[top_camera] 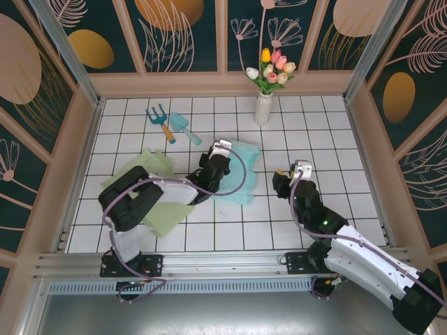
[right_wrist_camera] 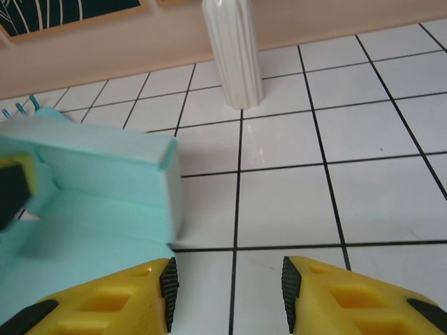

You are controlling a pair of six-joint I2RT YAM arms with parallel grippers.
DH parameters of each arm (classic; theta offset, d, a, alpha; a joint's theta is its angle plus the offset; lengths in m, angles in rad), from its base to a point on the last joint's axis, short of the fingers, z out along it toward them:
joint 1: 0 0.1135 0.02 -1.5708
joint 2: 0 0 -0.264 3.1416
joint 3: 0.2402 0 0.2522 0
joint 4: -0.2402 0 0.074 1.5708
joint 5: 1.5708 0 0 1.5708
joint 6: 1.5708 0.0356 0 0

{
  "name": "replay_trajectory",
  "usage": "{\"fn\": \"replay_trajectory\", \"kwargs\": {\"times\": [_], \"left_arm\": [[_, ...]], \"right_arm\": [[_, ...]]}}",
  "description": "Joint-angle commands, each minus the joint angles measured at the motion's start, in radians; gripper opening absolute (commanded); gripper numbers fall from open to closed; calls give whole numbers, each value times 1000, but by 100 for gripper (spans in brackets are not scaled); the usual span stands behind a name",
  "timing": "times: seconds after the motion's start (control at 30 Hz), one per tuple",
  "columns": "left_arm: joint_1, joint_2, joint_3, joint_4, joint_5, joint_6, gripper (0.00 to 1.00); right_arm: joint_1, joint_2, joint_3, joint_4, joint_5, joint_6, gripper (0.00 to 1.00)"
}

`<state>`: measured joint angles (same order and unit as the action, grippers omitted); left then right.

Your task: Fold the paper box

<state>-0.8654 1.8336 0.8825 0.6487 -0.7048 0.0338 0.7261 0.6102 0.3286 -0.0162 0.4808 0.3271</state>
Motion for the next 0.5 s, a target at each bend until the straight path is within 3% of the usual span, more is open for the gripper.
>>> {"fn": "replay_trajectory", "kwargs": {"times": [0.0,0.1,0.27,0.33,0.47], "left_arm": [[4,-114,81,-182,70,145,1],[3,-195,173,-354,207,263,1],[-7,-340,195,-499,373,493,1],[-25,-389,194,-554,379,583,1],[-94,-443,195,-643,273,782,0]], "right_arm": [[-1,-91,-15,27,15,0,47],[-1,-185,-64,54,-7,6,47],[-2,-307,-83,37,-42,16,49],[-2,-335,-78,15,-53,20,49],[-2,-385,-89,8,-58,27,49]]}}
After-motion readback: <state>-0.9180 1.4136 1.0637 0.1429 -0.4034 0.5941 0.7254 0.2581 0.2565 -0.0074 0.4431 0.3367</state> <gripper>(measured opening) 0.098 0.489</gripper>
